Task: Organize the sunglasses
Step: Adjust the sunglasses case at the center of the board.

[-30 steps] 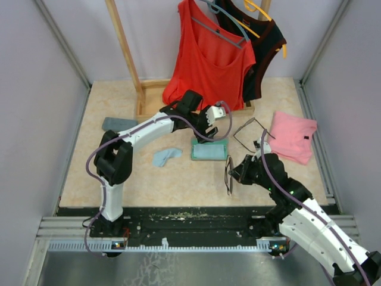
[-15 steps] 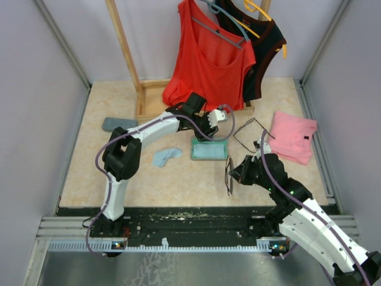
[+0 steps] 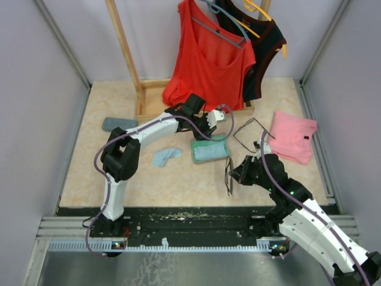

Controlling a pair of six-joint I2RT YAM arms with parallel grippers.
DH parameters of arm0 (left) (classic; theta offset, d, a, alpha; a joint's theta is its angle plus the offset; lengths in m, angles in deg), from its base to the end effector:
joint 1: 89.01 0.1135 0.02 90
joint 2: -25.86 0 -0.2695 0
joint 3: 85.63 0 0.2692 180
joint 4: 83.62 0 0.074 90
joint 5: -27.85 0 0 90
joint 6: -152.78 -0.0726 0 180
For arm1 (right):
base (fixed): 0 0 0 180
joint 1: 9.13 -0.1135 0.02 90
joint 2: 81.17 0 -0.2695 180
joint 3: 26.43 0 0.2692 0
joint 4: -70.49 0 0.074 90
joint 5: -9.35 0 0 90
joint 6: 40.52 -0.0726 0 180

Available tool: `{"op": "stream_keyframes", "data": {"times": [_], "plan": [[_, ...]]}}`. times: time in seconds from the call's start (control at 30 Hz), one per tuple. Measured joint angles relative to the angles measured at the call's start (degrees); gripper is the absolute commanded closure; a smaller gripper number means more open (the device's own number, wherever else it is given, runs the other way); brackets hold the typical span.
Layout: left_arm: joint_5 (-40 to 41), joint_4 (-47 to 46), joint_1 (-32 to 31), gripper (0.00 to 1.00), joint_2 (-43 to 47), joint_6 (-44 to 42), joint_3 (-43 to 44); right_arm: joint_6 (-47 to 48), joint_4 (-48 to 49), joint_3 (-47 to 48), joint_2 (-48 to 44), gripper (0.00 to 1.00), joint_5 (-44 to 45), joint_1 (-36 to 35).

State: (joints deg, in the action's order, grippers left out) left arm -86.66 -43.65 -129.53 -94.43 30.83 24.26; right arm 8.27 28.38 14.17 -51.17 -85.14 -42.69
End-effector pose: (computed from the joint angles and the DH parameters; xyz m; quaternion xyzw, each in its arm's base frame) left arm 0.3682 -0.3543 0.1897 0.6015 0.6990 -0.2239 0.3154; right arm 0.1435 0.1020 0.2213 0.0391 0.8712 0.3236 0.3671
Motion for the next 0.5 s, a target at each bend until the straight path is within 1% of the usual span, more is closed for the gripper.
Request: {"op": "stream_keyframes", "data": {"times": [0.13,0.27,0.4,0.5], "plan": [[0.3,-0.2,0.0,0.79,2.6,2.4,-3.3,0.0,0.4,-0.3,0.0,1.0,-0.2,0.0],[3.3,-0.6,0.0,0.79,6.0,6.7,-6.7,-0.3,1.0,-1.4,0.2,1.0,-0.3,0.0],[9.1,-2.1,-0.2,0.85,9.6,14.0,-10.1,-1.2,3.1,-2.3,0.6,1.0,-0.6,0.0],[13.7,-4.2,-0.2,0.87,13.2,21.0,-14.6,-2.2,5.4,-2.4,1.2,1.0,-0.7,0.0]]}}
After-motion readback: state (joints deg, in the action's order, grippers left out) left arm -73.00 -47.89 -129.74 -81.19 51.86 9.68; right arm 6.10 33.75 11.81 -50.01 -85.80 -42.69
